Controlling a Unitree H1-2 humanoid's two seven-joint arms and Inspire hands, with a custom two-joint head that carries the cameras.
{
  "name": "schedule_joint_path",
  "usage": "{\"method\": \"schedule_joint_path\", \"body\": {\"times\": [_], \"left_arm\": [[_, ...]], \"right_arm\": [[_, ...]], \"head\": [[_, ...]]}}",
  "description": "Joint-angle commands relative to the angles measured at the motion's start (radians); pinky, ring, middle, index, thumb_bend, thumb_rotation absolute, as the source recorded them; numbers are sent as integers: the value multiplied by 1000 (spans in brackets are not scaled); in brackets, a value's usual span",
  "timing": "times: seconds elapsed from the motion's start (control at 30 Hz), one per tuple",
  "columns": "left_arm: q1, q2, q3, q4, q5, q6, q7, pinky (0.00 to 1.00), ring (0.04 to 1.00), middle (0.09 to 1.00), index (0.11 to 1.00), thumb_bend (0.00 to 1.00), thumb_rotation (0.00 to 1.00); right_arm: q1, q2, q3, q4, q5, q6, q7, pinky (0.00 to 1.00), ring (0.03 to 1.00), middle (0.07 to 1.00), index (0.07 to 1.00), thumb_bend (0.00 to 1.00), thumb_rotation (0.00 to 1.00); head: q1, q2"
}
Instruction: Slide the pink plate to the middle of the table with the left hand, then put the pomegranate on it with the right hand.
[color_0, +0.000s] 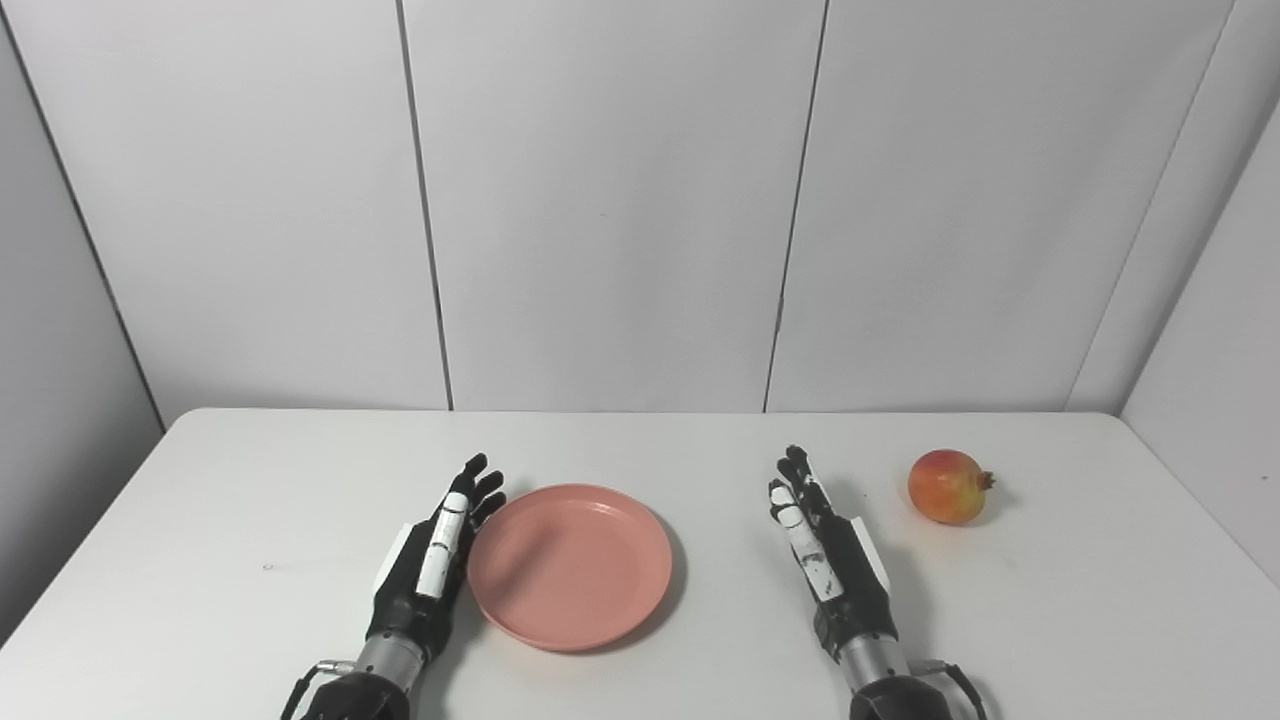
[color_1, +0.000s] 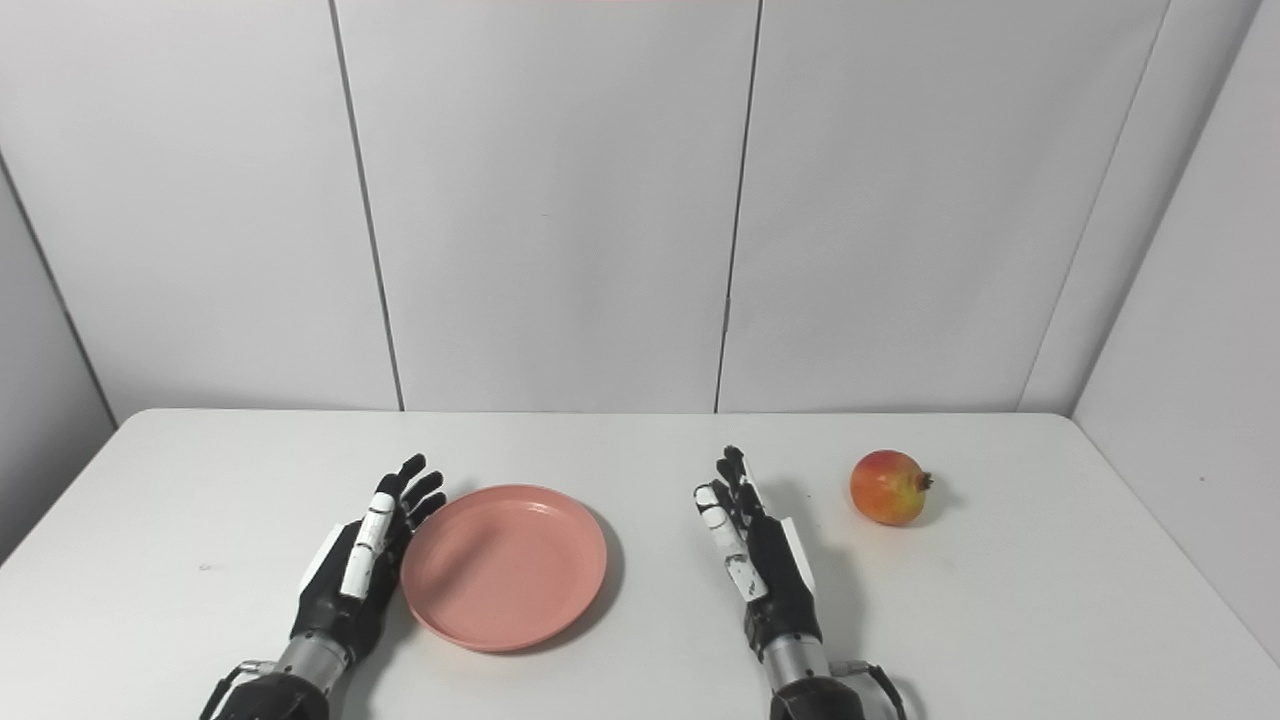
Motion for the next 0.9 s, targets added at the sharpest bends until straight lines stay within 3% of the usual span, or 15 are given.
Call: {"method": "schedule_joint_path", "body": {"times": [0.0,0.87], "left_arm": [[1,-6,-9,1,-8,9,-25,930,946,948,945,542,1000],[13,-35,11,11,-60,0,-71,895,932,935,928,526,949]], "right_arm": [[-29,7,3,-11,-7,-10,-11,938,939,965,977,620,840],[-30,1,8,-16,-10,-3,-10,925,923,948,961,648,829]], "head": [[1,0],[6,10]]}}
